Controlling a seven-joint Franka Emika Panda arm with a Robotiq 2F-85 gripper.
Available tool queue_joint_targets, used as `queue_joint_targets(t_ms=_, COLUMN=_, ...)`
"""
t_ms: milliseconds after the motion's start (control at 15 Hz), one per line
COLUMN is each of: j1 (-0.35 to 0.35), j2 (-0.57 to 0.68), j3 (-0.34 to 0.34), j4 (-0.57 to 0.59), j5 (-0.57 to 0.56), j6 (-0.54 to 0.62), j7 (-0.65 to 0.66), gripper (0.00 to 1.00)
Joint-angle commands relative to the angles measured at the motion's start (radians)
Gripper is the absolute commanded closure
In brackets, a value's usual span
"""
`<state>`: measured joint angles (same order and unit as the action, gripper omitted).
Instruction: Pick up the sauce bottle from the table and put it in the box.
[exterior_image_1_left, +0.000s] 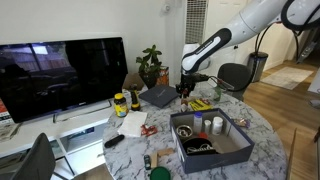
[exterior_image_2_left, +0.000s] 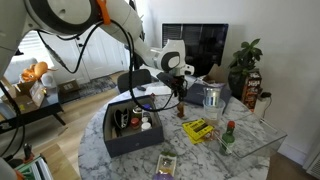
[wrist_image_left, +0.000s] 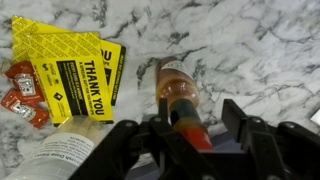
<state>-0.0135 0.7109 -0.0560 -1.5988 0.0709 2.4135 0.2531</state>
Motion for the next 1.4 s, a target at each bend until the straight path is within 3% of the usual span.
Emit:
queue_joint_targets(t_ms=0, j1=0.015, j2=-0.002, j3=-0.019, j4=-0.008, j5=-0.012, j6=0.025, j7=0.009, gripper=0.42)
queue_joint_targets(t_ms=67, j1=0.018, j2=-0.005, j3=-0.025, j4=-0.009, j5=-0.018, j6=0.023, j7=0.015, gripper=0.58)
queue_joint_targets(t_ms=333, j1=0.039, j2=-0.028, j3=-0.062, j4=-0.026, j5=-0.051, j6=0.012, j7=0.045, gripper=0.9)
queue_joint_targets(t_ms=400, j1=0.043, j2=-0.03, j3=-0.067, j4=-0.028, j5=-0.057, j6=0.014, j7=0.05, gripper=0.94)
queue_joint_targets(t_ms=667, j1=-0.001, j2=-0.143, j3=-0.015, j4=-0.095, j5=-0.011, j6=-0.033, j7=-0.044, gripper=0.92)
queue_joint_targets(t_ms=933, j1=-0.021, j2=-0.32, j3=-0.022, j4=-0.191, j5=-0.022, j6=-0.086, j7=-0.11, gripper=0.92)
queue_joint_targets(t_ms=1333, j1=-0.076, j2=-0.629, j3=-0.007, j4=-0.411, j5=0.039, j6=-0.293, j7=-0.334, gripper=0.92)
